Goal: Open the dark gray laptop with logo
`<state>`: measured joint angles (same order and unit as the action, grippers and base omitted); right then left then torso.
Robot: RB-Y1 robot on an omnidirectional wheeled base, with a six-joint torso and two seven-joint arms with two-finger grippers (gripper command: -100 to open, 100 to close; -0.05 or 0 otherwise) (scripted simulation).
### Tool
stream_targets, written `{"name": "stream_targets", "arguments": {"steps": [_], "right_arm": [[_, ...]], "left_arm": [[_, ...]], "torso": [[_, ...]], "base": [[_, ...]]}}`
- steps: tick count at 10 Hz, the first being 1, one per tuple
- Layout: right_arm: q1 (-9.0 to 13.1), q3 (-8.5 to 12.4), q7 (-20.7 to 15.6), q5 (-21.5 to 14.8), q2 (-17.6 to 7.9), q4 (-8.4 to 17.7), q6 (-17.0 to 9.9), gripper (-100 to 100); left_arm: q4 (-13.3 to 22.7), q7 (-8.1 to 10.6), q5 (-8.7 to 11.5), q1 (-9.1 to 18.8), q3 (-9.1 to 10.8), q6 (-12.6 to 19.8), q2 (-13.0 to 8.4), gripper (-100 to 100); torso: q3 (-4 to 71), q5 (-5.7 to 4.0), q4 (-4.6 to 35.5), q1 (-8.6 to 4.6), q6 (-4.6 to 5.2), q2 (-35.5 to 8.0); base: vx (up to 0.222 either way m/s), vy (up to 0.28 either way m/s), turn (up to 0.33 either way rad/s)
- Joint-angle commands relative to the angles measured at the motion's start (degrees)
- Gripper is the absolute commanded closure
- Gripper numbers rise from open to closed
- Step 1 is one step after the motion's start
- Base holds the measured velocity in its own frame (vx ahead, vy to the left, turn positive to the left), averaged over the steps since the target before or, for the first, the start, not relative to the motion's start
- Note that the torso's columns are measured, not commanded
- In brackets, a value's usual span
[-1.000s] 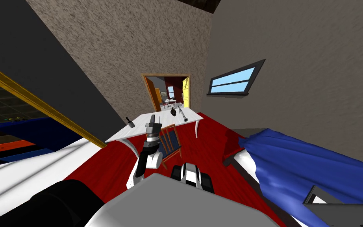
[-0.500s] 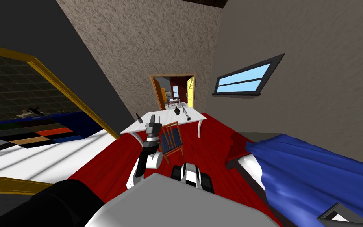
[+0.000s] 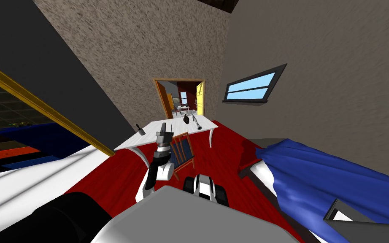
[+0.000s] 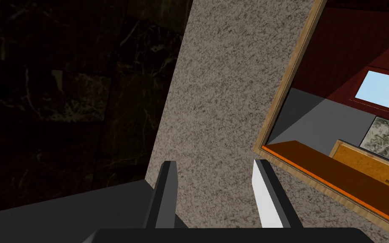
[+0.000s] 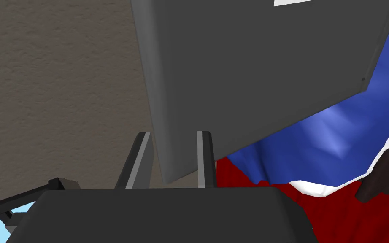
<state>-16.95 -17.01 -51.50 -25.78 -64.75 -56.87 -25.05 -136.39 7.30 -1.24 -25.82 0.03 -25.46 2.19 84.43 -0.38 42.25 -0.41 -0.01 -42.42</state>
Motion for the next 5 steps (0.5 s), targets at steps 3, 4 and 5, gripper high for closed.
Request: {"name": "stream_targets", "arguments": {"steps": [3,4,5], "right_arm": [[-5.19,-2.83,0.59,6.5,-5.35,-1.97,7.03,100],[-5.19,-2.83,0.59,6.52,-5.35,-1.97,7.29,100],[-6.92,-3.78,0.79,8.69,-7.13,-2.63,9.44,100]], "left_arm": [[0.0,0.0,0.0,-0.01,0.01,0.0,-0.01,0],[0.0,0.0,0.0,-0.01,0.02,0.0,-0.01,0],[0.0,0.0,0.0,-0.01,0.01,0.0,-0.01,0]], "torso": [[0.24,-0.06,-0.1,-0.3,-0.07,0.43],[0.19,-0.12,-0.09,-0.35,-0.05,0.38],[0.08,-0.2,-0.07,-0.21,-0.11,0.24]], "base": [[0.15,-0.076,-0.06],[0.098,-0.067,-0.022],[0.121,-0.068,-0.038]]}}
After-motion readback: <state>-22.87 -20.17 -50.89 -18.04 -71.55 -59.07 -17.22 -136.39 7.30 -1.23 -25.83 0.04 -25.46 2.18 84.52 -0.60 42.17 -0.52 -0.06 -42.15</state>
